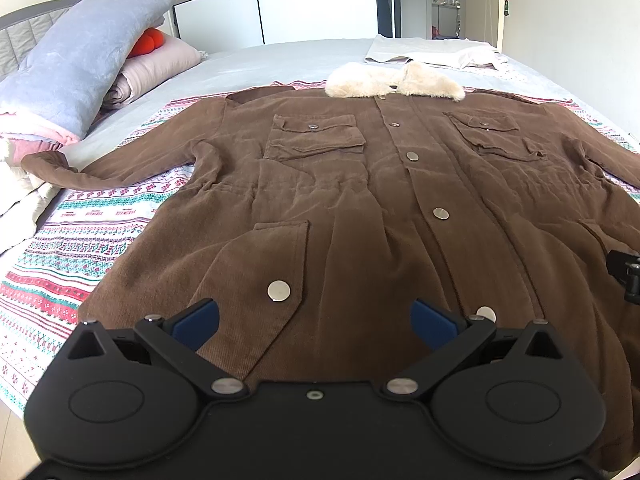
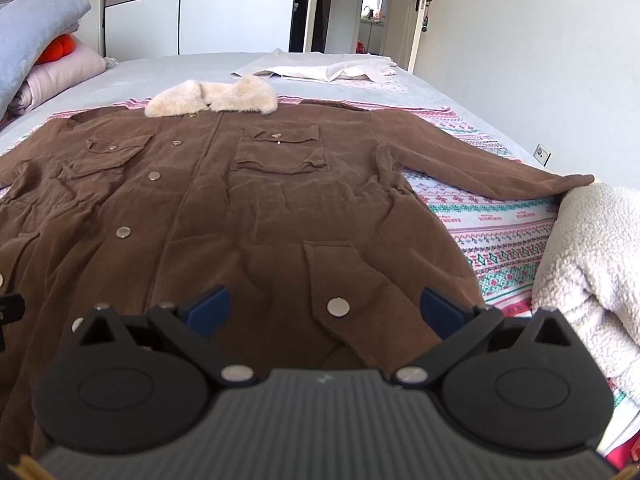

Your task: Fold large clothes

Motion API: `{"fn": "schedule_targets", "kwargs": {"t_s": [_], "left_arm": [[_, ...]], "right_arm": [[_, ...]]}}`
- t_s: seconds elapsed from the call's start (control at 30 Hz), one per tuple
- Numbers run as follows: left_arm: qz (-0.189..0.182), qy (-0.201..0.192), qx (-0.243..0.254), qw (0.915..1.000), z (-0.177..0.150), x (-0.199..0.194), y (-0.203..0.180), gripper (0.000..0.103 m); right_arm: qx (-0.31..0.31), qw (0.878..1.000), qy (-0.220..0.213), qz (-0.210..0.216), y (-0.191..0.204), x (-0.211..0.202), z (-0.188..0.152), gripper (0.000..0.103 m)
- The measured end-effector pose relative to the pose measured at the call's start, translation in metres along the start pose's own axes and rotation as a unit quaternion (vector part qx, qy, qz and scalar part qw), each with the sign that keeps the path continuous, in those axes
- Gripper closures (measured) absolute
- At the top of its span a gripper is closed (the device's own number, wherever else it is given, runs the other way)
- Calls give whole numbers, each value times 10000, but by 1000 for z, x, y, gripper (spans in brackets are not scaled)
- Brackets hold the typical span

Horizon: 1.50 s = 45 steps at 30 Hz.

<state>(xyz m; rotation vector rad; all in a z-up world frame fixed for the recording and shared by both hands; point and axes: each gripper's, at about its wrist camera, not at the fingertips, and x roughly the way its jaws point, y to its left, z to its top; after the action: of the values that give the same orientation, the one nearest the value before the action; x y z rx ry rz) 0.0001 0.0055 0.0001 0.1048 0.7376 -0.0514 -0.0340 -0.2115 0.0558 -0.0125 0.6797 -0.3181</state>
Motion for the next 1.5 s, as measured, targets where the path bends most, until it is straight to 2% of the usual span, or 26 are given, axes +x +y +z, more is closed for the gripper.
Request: {"fn": "schedule_targets", "kwargs": {"t_s": [0.6,0.9,1.03,1.17,1.3,1.5], "left_arm": [[20,38,-69,10000,-1,7,7,0],[-14,115,-141,9998,-4,13,19,0],[-493,155,-13,9987,-4,10,33,0],[-853,177,-138,9961,0,6,61,0],[-1238,341,-362,9911,1,5,98,0],[-1636,541,-882,9811,-15,5,152,0]], "right_arm": [[1,9999,81,-107,-9,7,-1,0],[164,9996,228,49,-24,12,1,0],[432,9976,398,364,-42,14,2,0],[908,9897,584,940,-72,15,2,0],[1160,9825,690,1284,-103,9,0,0],[2050,9581,972,1750,-155,8,-17,0]]}}
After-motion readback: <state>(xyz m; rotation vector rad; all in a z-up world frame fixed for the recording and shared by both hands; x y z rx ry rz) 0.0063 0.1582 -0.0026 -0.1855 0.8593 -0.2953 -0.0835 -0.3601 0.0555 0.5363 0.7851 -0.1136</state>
